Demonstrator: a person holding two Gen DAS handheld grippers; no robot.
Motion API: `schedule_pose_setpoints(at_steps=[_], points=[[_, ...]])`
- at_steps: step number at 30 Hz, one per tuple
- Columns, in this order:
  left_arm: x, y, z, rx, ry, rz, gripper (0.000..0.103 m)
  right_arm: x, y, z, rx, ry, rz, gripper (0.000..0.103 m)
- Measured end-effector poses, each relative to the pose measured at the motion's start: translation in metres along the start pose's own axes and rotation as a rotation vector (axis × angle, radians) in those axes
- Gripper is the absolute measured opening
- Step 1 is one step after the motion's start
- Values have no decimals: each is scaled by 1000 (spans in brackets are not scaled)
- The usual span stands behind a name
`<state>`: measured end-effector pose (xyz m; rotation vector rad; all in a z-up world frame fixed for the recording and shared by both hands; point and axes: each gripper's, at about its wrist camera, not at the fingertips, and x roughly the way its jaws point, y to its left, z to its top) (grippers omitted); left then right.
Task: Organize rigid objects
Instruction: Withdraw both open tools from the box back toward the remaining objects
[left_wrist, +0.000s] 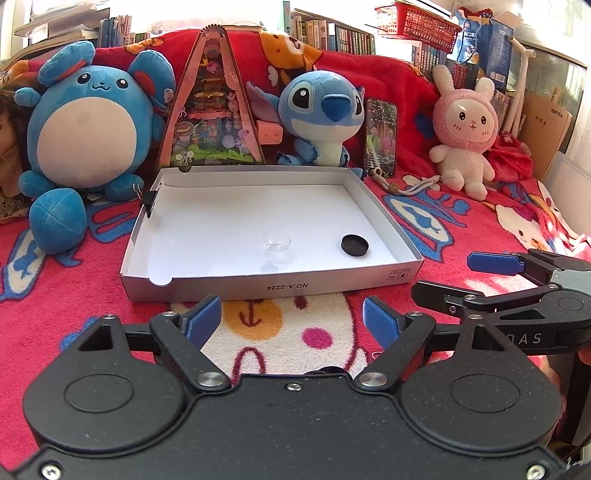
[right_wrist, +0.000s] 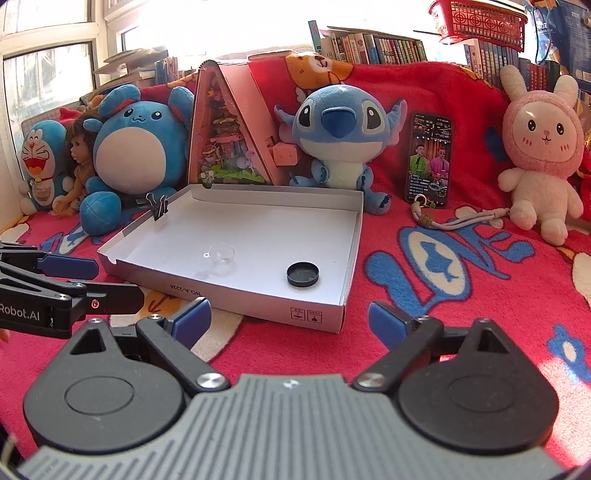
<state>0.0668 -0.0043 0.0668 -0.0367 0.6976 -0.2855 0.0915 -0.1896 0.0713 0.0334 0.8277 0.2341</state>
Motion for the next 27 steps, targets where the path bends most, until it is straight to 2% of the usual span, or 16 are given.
schedule_pose_setpoints(at_steps=[8, 21, 27], points=[[-9, -5, -22, 27, -27, 17, 87, -13, 7, -20, -12, -38, -5, 101], [-9, -2, -53, 43, -32, 17, 88, -26, 12, -48, -8, -51, -26, 102], [-10, 0, -63, 36, -62, 29, 88, -31, 14, -61, -2, -65, -33, 103]])
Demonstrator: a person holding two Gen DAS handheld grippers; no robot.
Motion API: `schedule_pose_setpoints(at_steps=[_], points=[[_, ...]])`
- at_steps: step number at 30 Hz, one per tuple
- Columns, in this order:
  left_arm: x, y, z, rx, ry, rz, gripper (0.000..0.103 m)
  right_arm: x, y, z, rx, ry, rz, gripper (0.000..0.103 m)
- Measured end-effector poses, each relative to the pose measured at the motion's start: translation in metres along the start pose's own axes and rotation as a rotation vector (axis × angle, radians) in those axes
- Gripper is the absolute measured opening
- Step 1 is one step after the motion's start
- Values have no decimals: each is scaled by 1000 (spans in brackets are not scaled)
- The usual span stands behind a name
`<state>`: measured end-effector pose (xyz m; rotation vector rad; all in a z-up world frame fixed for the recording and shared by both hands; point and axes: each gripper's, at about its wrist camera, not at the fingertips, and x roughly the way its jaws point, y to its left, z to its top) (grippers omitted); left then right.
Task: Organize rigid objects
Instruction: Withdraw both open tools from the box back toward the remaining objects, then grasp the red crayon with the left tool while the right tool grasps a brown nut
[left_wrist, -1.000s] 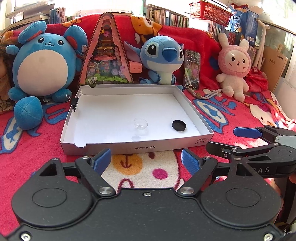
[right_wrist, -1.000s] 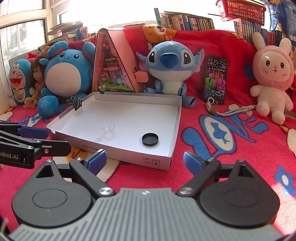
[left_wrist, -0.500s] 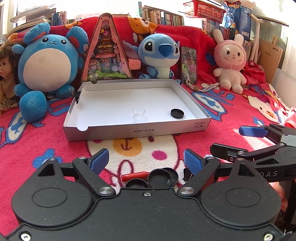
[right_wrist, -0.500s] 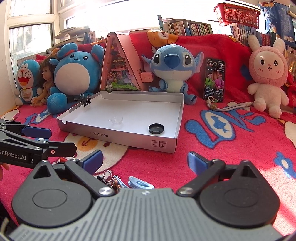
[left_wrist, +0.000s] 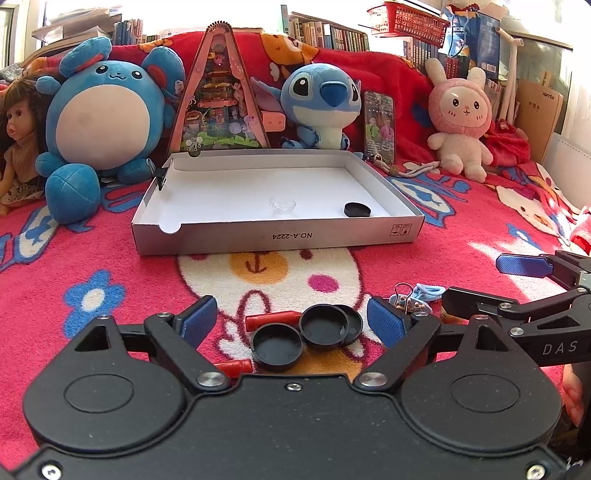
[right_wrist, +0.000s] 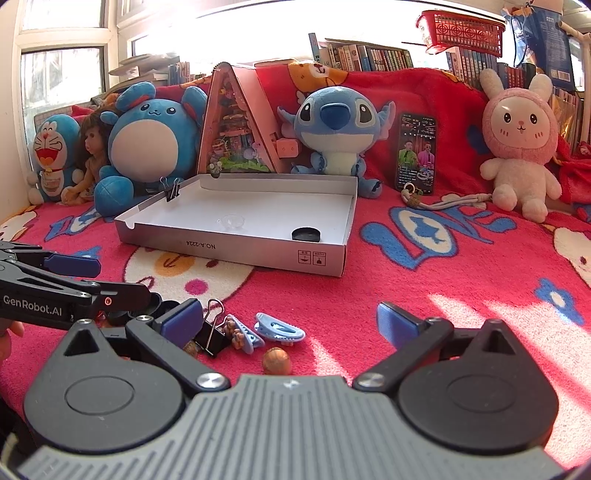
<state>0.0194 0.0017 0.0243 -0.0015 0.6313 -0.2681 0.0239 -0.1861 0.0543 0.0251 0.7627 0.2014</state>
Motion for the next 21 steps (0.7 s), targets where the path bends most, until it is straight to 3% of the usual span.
schedule_pose_setpoints(at_steps=[21], points=[[1, 4, -23, -15, 24, 34, 88, 0, 8, -22, 1, 26, -15, 103]])
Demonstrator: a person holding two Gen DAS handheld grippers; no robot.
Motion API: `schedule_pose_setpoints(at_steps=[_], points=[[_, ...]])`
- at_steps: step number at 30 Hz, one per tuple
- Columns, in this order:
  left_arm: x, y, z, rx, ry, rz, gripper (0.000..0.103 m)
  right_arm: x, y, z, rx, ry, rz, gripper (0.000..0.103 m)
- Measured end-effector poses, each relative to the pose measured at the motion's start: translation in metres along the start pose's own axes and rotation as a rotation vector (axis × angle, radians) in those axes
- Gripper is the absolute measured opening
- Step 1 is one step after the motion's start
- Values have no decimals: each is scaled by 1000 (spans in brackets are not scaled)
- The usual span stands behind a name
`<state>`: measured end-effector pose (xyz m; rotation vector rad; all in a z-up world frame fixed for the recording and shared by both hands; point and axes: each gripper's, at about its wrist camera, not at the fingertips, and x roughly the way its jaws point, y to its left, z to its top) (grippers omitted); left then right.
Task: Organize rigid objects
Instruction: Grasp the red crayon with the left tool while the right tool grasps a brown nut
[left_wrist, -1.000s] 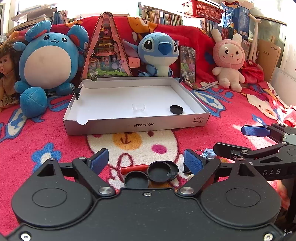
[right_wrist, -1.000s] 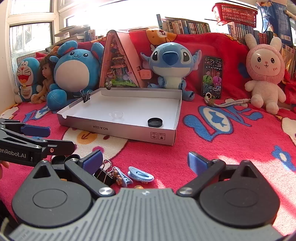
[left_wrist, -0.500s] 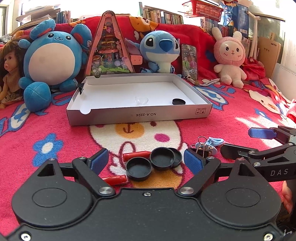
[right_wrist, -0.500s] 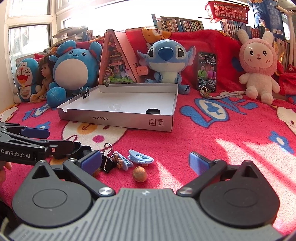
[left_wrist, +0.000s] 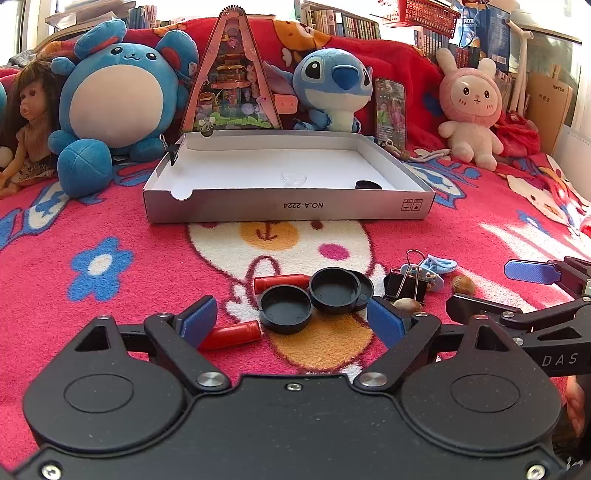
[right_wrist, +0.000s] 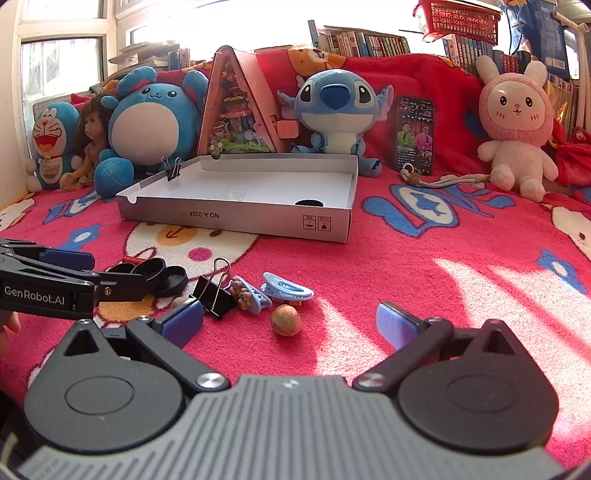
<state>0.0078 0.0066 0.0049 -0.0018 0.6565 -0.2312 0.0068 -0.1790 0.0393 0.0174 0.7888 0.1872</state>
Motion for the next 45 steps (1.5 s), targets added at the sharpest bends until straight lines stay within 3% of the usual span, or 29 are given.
schedule_pose_setpoints(at_steps=[17, 27, 31, 45], points=[[-1, 0, -8, 8, 2, 24, 86, -2, 5, -6, 3, 2, -1, 102], [-15, 9, -8, -13, -18, 47, 73, -7, 2, -5, 9, -34, -11, 85], [-22, 12, -12, -10, -22, 73, 69, -5, 3, -6, 7, -28, -22, 79], [-27, 46, -25, -32, 3, 238, 68, -4, 6, -6, 0, -27, -27, 76]])
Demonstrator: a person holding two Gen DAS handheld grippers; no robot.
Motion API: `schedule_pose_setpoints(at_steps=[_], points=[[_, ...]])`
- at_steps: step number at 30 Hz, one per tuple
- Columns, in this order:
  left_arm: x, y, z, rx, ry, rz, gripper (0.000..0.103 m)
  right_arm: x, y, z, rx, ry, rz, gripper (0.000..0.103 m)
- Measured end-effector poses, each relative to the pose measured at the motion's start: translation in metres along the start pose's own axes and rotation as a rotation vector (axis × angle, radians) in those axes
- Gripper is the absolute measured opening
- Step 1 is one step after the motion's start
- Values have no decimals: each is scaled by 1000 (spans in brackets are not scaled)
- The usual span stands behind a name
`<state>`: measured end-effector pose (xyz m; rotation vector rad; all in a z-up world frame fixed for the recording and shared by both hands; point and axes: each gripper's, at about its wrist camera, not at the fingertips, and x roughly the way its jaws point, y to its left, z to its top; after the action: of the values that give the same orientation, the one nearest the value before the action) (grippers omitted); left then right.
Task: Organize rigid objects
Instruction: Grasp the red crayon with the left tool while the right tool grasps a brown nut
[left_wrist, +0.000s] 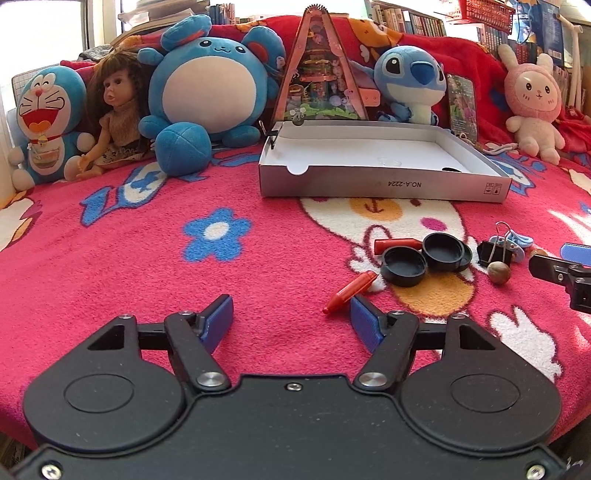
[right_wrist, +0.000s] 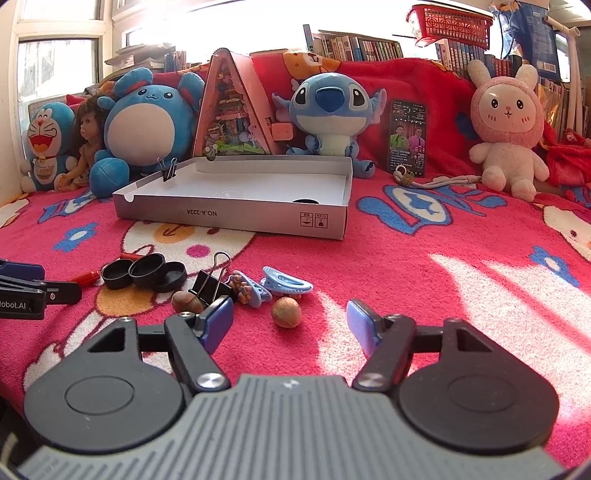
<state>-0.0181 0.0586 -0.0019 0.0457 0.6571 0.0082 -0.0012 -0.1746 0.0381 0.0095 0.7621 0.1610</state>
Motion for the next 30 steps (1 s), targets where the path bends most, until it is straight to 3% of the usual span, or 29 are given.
schedule_pose_setpoints(at_steps=[6, 12, 17, 24, 30], points=[[5, 7, 3, 0, -5, 58, 69, 1, 0, -1, 1, 3, 0, 73], [12, 8, 9, -14, -7, 93, 69, 4, 0, -2, 11, 15, -11, 56], [18, 4, 13, -16, -13, 97, 69, 3, -1, -3, 18, 14, -12, 55], [12, -4, 12, -34, -40, 17, 73, 4, -1, -2, 28, 18, -7, 55], [11, -25, 10, 58, -64, -12, 74, 5, -2, -2, 43, 14, -18, 54]])
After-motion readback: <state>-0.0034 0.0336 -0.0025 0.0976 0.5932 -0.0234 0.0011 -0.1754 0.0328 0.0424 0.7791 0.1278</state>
